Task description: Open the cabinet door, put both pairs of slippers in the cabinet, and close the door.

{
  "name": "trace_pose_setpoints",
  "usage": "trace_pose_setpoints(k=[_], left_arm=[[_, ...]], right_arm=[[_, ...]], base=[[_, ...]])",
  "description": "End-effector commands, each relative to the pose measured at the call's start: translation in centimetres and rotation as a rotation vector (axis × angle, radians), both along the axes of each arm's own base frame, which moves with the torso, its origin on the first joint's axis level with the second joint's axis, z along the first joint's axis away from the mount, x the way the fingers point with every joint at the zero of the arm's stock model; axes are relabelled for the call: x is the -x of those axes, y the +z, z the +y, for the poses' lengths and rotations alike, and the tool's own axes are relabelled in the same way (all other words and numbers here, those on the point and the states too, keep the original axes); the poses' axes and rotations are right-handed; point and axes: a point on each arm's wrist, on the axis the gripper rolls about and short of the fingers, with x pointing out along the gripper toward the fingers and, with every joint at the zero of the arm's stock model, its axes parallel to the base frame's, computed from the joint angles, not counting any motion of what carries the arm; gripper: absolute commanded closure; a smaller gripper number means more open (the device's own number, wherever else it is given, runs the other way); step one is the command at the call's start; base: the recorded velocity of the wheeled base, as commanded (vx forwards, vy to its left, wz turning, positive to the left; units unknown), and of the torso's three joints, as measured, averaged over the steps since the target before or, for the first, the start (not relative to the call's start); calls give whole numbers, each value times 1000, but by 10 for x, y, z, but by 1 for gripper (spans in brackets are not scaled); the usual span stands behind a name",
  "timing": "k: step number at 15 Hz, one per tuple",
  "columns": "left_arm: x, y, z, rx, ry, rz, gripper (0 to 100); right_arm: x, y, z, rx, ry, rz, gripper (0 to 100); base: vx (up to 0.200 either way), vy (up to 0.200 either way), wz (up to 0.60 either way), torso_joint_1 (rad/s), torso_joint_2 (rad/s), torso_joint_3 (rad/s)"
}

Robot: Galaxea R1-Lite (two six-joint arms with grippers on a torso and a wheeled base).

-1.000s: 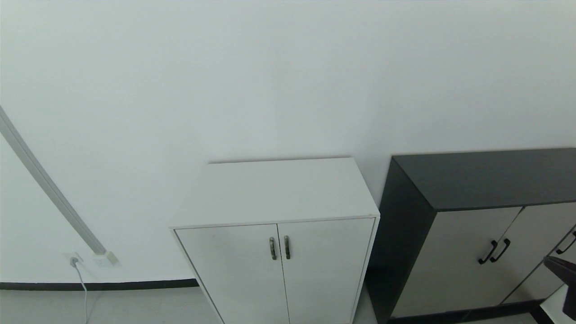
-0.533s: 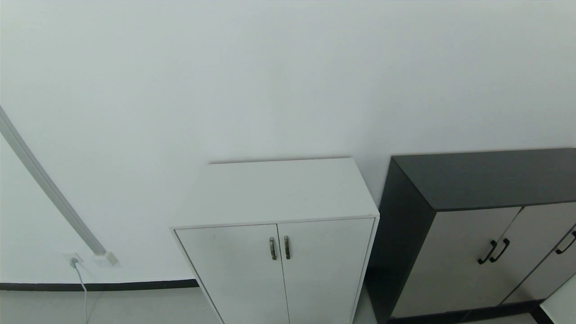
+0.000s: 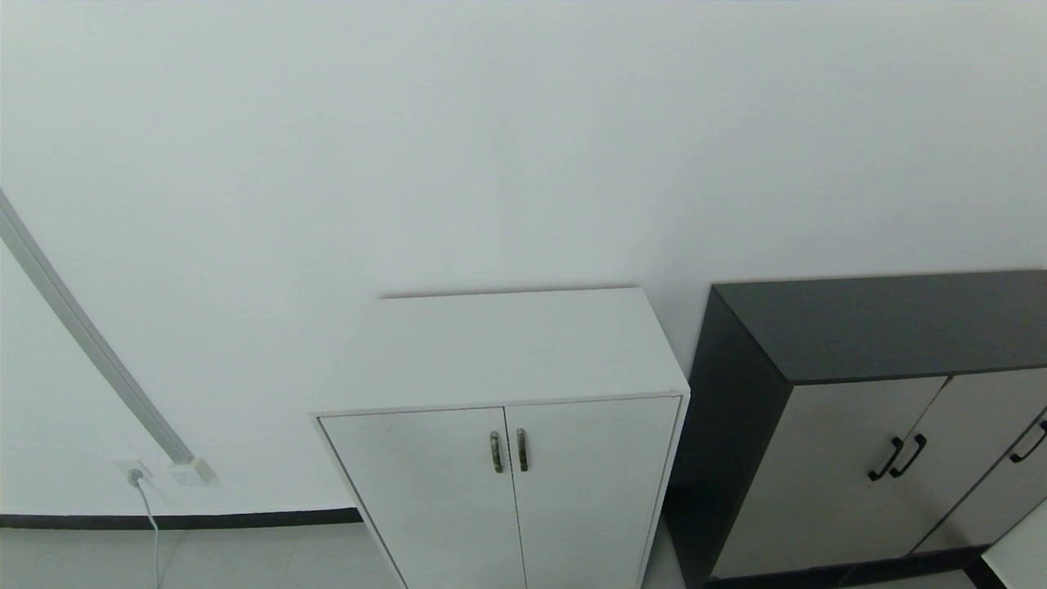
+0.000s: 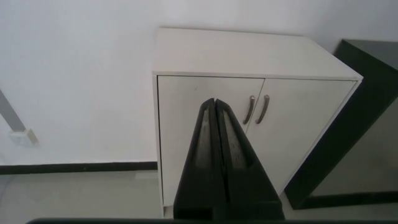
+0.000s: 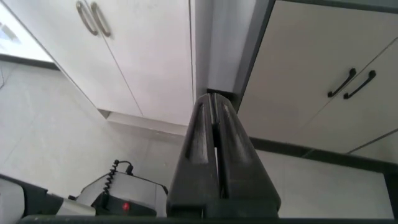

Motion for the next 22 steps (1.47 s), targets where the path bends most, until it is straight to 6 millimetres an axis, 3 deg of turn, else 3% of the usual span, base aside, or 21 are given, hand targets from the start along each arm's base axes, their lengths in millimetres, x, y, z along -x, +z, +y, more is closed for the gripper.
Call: trace_pose_setpoints(k=[1,4,10,13,22], left_arm=[[0,0,0,0,1,1,100],[0,0,0,2,3,1,100],[0,0,0,2,1,1,100],[0,0,0,2,3,1,100],[0,0,0,2,3,1,100]], right_arm=[[0,-3,0,4,1,16,100],[1,-18,0,31,12,53,100],[9,-17,-2,21,-109,-73,100],[21,-18,-1,14,-189,-227,100],[29,-20,-1,-50,-172,-328,100]], base=[[0,0,0,0,0,0],[0,0,0,0,0,0],[0,0,0,0,0,0],[0,0,0,0,0,0],[0,0,0,0,0,0]])
